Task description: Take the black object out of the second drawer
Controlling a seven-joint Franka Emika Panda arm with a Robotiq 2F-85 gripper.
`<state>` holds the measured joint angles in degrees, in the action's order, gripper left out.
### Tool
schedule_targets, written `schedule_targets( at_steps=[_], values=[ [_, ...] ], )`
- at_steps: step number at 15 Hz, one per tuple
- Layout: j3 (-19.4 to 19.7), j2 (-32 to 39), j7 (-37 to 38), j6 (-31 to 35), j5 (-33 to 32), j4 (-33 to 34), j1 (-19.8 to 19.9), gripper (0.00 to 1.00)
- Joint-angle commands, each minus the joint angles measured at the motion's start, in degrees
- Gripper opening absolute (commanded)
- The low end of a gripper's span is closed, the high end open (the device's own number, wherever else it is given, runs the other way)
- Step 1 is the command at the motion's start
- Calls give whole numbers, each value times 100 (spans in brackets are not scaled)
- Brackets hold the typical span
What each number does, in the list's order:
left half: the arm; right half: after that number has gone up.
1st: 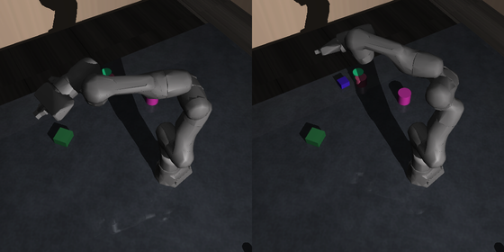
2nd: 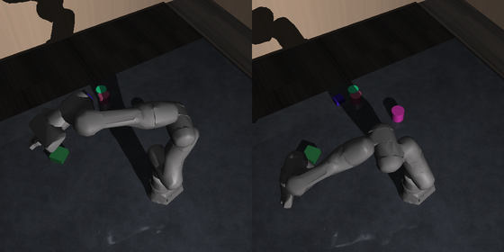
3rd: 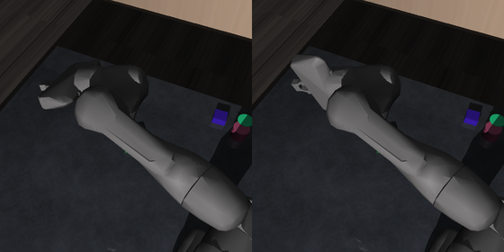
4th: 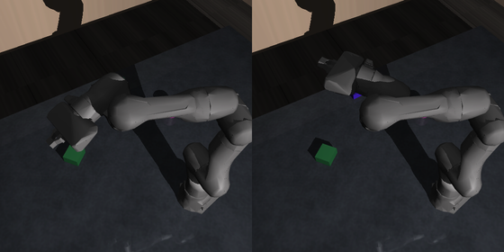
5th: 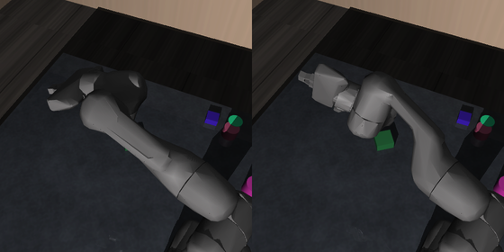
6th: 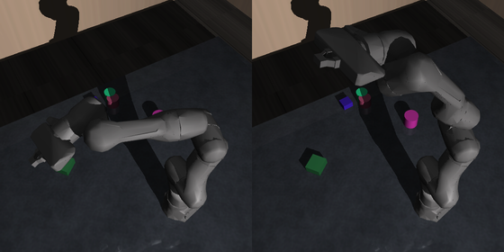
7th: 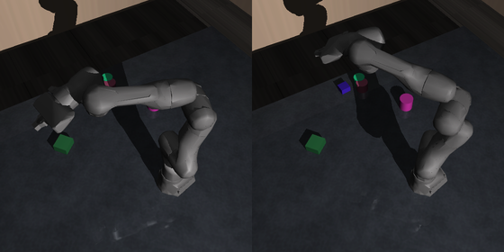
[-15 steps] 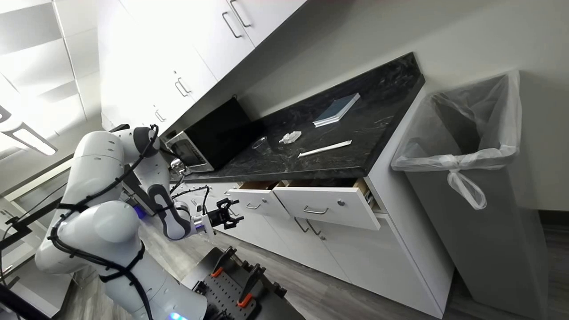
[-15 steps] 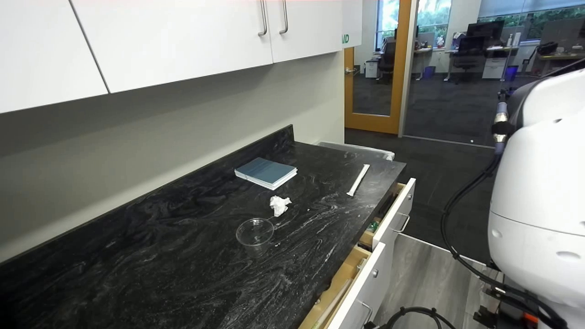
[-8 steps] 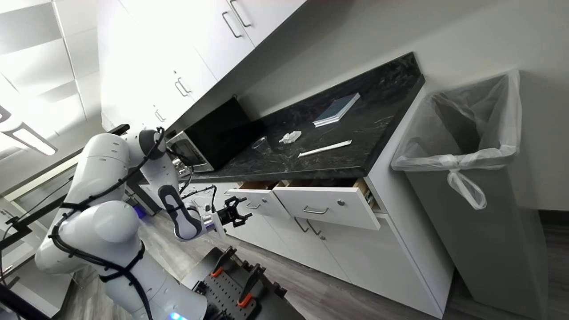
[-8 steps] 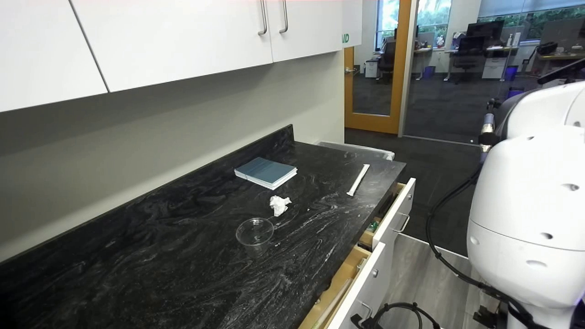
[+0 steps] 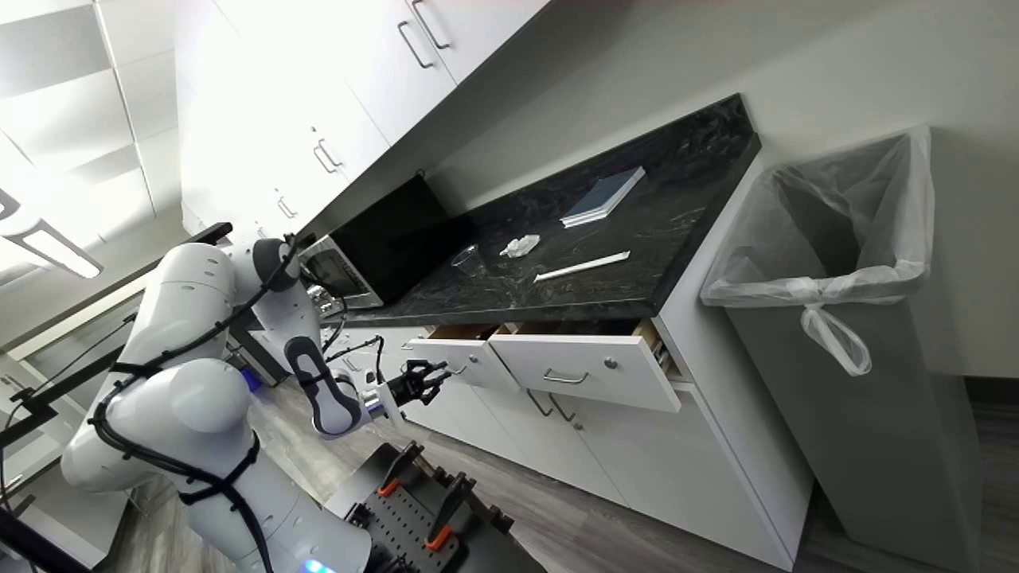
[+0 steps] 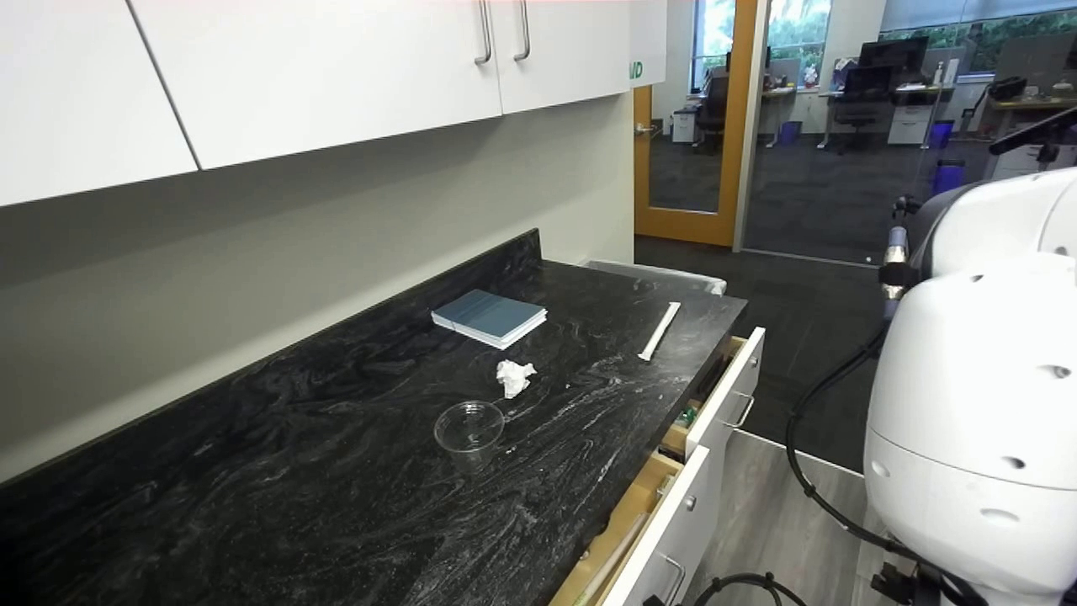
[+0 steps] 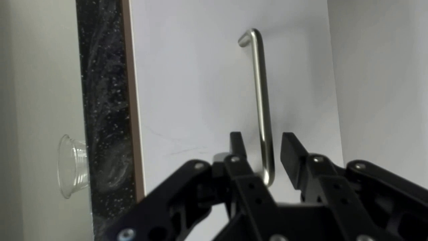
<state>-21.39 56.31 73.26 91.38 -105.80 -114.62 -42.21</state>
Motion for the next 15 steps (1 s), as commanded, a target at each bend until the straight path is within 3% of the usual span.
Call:
schedule_targets(
  at_steps=[1, 3, 15],
  values=[
    [-70, 85, -16, -366, -32, 47, -99, 5],
    [-106, 106, 56, -422, -19, 18, -135, 0],
    [-624, 382, 503, -820, 343, -262, -281, 3]
  ],
)
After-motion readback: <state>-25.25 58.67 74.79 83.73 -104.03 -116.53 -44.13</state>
